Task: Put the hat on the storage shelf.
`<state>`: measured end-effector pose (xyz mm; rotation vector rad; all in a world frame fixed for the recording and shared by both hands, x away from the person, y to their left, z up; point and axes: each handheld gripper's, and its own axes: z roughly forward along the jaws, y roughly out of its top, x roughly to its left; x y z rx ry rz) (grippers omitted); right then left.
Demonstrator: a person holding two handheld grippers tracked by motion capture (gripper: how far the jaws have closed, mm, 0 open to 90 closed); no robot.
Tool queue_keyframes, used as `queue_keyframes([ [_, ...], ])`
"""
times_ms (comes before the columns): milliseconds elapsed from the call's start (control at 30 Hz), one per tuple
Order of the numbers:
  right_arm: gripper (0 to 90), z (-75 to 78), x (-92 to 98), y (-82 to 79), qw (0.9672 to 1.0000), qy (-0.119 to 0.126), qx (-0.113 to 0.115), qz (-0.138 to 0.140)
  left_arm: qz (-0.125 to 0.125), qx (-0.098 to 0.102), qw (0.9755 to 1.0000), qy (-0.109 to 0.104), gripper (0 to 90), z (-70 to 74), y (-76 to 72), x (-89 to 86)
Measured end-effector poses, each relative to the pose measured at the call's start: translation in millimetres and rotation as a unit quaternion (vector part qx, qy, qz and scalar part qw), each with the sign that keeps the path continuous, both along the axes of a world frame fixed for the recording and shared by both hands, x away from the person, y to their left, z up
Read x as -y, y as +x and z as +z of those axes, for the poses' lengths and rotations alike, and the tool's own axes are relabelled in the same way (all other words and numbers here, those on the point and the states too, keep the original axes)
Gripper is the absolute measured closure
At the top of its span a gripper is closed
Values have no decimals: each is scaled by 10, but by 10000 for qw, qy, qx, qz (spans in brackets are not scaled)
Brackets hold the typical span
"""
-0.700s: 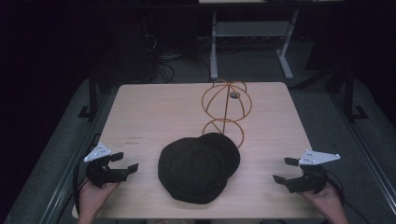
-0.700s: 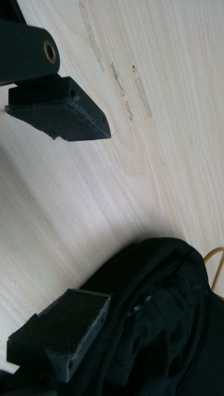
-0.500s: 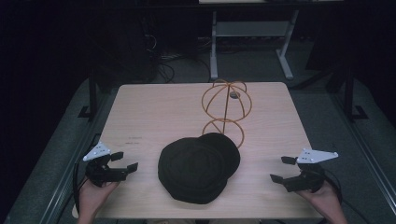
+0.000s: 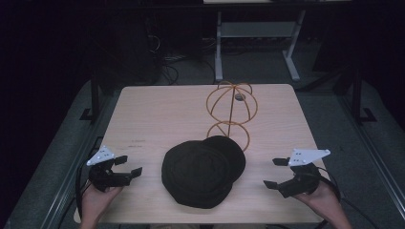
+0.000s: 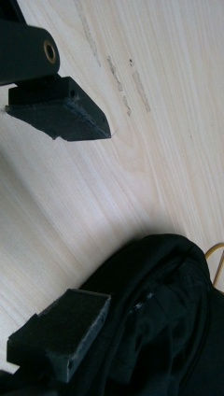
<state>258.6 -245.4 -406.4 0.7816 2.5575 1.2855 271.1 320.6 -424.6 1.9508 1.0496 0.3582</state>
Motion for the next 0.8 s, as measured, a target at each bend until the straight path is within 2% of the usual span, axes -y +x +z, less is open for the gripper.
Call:
queue_keyframes([
  [33, 151, 0, 0, 0, 10000, 0, 0, 0, 0, -13, 10000, 4, 163, -3, 2, -5],
  [67, 156, 49, -76, 0, 9999, -23, 13, 127, 2, -15, 10000, -18, 162, -8, 6, -8],
  [100, 156, 49, -76, 0, 9999, -23, 13, 127, 3, -20, 10000, -20, 162, -10, 7, -10],
  [133, 179, 101, -167, 0, 9995, -46, 18, 308, -3, -11, 10000, -22, 163, -9, 10, -11],
  [167, 179, 101, -167, 0, 9995, -46, 18, 308, -3, -11, 10000, -22, 163, -9, 10, -11],
  [400, 220, 242, -492, -3, 9969, -204, 32, 764, -22, -4, 10000, -21, 163, -8, 3, 4],
  [733, 281, 309, -777, 32, 9934, -345, -33, 1090, -15, -46, 10000, -68, 163, -13, 9, -5],
  [800, 301, 326, -863, 42, 9926, -366, -146, 1150, -16, -64, 10000, -73, 163, -14, 9, -5],
])
